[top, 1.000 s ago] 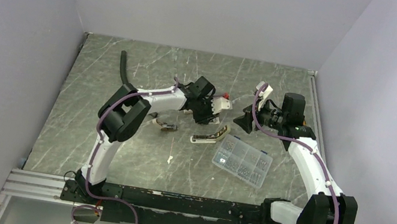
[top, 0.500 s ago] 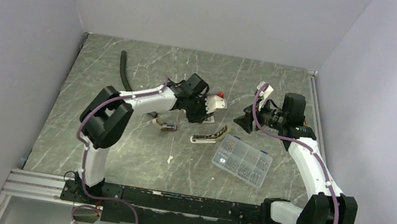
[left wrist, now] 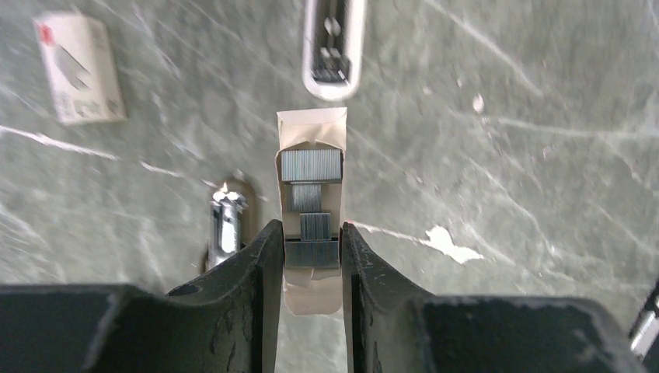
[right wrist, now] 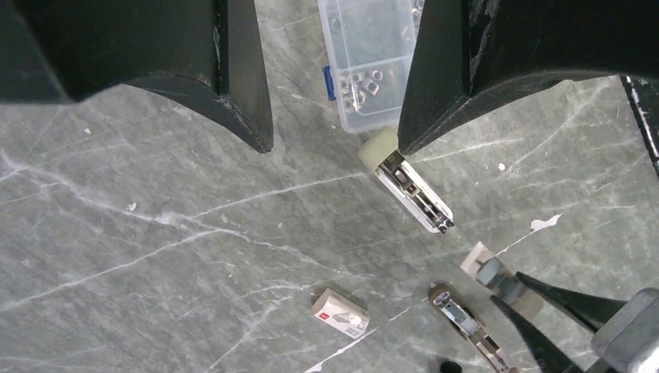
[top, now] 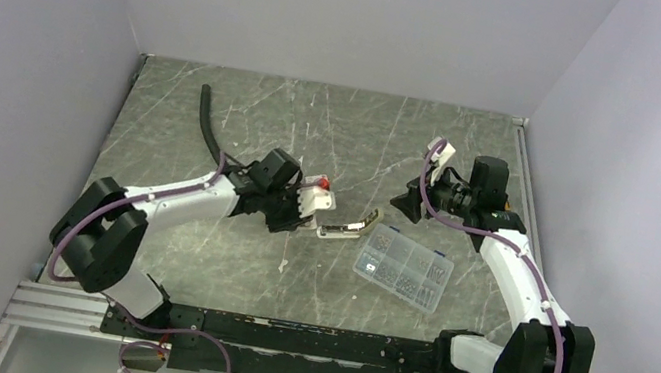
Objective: Load the staples into the stapler
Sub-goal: Pick up the staple box from the center of the board, then place the staple box at the center of the board, then pick up the staple from the staple box.
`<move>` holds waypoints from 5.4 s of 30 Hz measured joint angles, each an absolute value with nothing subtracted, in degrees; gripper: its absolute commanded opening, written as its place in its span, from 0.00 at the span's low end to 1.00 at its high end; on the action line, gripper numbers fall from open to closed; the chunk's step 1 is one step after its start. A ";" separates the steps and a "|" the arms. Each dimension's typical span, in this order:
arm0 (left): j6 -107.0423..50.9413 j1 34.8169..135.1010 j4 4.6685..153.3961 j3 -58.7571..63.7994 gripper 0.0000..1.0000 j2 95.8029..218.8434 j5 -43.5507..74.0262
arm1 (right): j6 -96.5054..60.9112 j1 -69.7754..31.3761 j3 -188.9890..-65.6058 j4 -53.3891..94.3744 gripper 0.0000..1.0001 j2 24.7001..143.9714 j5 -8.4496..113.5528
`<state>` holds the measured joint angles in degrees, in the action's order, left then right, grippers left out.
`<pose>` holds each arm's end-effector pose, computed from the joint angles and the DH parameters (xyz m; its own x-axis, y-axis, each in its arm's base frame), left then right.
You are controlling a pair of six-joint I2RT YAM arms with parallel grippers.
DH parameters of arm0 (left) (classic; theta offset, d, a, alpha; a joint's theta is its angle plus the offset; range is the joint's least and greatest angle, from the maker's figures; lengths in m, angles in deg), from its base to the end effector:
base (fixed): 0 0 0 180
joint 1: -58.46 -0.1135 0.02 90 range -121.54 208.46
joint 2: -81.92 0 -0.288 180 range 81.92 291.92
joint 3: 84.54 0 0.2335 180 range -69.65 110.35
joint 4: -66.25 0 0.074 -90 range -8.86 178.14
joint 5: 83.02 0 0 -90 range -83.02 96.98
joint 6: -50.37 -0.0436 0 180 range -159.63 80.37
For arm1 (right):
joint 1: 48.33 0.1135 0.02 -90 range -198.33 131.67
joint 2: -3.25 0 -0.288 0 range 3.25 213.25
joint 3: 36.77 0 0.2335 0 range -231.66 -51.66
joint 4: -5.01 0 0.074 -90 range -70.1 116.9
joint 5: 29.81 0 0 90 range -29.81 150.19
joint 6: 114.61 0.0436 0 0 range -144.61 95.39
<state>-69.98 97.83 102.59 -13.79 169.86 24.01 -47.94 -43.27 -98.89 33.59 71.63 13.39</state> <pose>0.2250 -0.2011 0.2393 -0.1620 0.7579 -0.6319 0.9536 0.2848 0.0971 0.2275 0.0521 0.2965 -0.2626 -0.2954 -0.9186 -0.8280 0.5577 0.0574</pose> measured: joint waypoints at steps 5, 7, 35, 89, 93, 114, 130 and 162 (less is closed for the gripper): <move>-70.00 98.38 102.33 -20.57 0.29 166.01 23.84 | -47.99 -43.27 -98.82 33.59 0.64 72.20 13.93; -69.96 98.97 102.17 -22.19 0.29 164.94 23.77 | -47.99 -43.27 -98.82 33.57 0.64 72.33 14.37; -68.43 101.83 106.41 -22.23 0.75 164.18 23.64 | -49.06 -42.11 -100.09 35.95 0.63 73.43 19.88; -48.91 66.14 113.06 -4.28 0.93 158.97 17.83 | -19.90 1.76 -115.47 35.89 0.42 107.63 33.10; -48.91 66.14 112.84 -4.28 0.93 158.23 18.13 | -19.92 1.76 -115.47 36.37 0.41 107.65 33.14; -48.93 66.14 112.18 -4.28 0.93 158.06 19.23 | -20.08 1.63 -115.54 36.63 0.40 107.85 34.39; -48.93 66.14 111.83 -4.42 0.93 158.03 19.38 | -20.08 0.45 -115.67 37.02 0.39 108.64 34.46; -48.95 66.14 111.86 -4.42 0.93 158.03 20.78 | -21.13 -0.65 -117.92 38.95 0.28 111.15 36.86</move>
<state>-48.95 66.14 111.86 -4.42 158.03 20.78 -21.13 -0.65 -117.92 38.95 111.15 36.86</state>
